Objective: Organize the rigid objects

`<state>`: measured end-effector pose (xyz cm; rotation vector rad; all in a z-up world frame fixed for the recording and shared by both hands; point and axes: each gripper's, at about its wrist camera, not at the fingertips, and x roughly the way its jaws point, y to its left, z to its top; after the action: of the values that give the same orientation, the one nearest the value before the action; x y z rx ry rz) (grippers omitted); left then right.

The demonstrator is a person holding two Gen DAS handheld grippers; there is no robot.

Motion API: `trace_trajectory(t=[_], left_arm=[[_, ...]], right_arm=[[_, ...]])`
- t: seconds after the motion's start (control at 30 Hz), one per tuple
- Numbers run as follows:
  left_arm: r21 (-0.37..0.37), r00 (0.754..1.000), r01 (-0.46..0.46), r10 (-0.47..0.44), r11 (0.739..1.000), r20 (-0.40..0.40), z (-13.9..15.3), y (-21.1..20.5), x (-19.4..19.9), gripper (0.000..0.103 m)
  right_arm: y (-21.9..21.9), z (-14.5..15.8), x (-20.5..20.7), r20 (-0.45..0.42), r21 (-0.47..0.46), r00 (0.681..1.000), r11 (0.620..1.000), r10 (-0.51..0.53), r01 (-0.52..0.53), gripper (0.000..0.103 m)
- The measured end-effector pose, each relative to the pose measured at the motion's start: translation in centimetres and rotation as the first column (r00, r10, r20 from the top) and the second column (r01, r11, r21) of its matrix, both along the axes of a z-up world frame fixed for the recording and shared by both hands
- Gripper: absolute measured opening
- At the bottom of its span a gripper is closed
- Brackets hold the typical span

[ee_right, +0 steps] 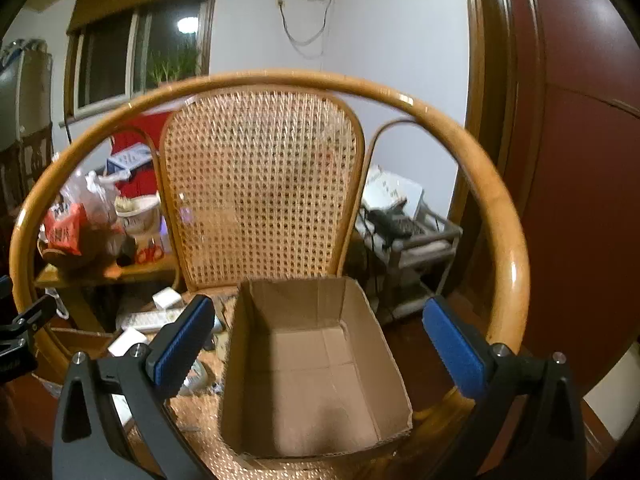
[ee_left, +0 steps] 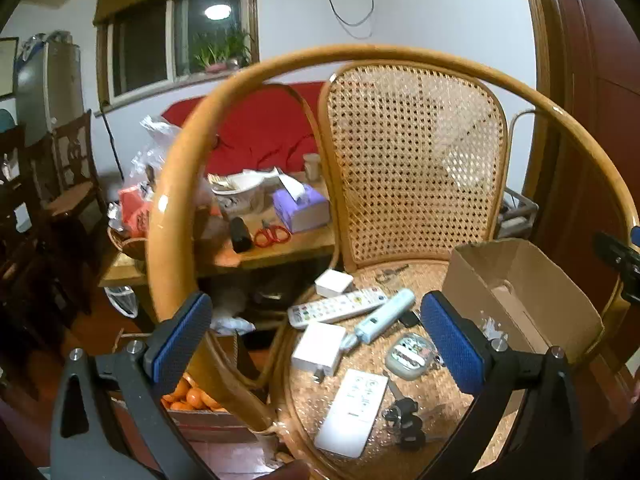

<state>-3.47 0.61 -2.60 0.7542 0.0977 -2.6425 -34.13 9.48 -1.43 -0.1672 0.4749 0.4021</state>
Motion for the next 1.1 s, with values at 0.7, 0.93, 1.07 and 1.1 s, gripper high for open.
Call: trace_trajectory(t=[0.7,0.93,1.07,1.1], left_arm=[[0.120,0.970,-0.065,0.034,0.991,0.242,-6.5,0.0,-4.9,0.103],[0.144,0.956,-0.080,0.035,0.986,0.290,-7.8,-0.3,-6.2,0.103],[0.154,0.947,-0.093,0.039,0.984,0.320,-8.8,-0.4,-7.1,0.103],[0.155,0.944,-0.100,0.044,0.983,0.326,-9.0,-0.4,-7.3,0.103]], right_arm=[[0.5,-5.5,7.1,-0.301,-0.175,0.950,0.974,0.089,-0.147,0.103],[0.8,-6.5,8.3,-0.332,-0.200,0.873,0.878,0.356,-0.434,0.103],[1.4,-7.3,8.6,-0.355,-0.217,0.796,0.784,0.491,-0.581,0.103],[1.5,-7.5,8.6,-0.360,-0.225,0.774,0.756,0.521,-0.614,0.103]])
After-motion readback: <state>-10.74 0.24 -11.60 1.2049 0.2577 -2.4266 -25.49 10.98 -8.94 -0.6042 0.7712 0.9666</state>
